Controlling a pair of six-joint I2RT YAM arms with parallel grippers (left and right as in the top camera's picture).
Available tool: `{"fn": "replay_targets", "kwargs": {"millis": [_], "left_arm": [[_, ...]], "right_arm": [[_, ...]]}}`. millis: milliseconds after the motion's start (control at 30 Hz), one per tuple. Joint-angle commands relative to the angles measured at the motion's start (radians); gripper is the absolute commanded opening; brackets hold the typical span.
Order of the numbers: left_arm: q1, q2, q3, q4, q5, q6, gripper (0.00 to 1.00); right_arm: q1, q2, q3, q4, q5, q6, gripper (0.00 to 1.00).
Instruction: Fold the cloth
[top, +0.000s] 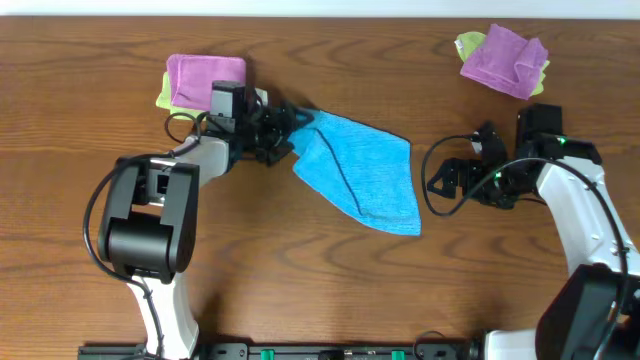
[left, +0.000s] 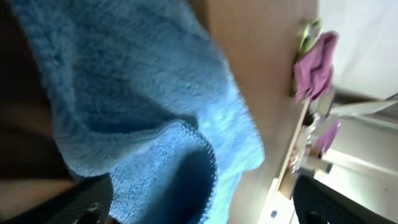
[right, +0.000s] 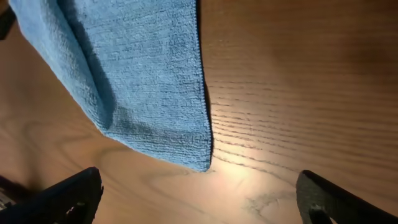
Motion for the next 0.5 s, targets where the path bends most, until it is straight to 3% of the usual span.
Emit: {"fn": "replay_targets", "kwargs": {"millis": [0, 300, 467], "left_arm": [[-0.016, 0.013, 0.016, -0.062, 0.029, 0.14, 0.96], [-0.048, 0.013, 0.016, -0.22, 0.034, 0.275, 0.94], [-0.041, 0.001, 0.016, -0.326, 0.067, 0.367, 0.86]], "right_arm": [[0.008, -0.011, -0.008, 0.002, -0.018, 0.005, 0.99], [0.008, -0.011, -0.008, 0.0, -0.019, 0.005, 0.99], [0.008, -0.011, -0.008, 0.0, -0.018, 0.005, 0.99]]}}
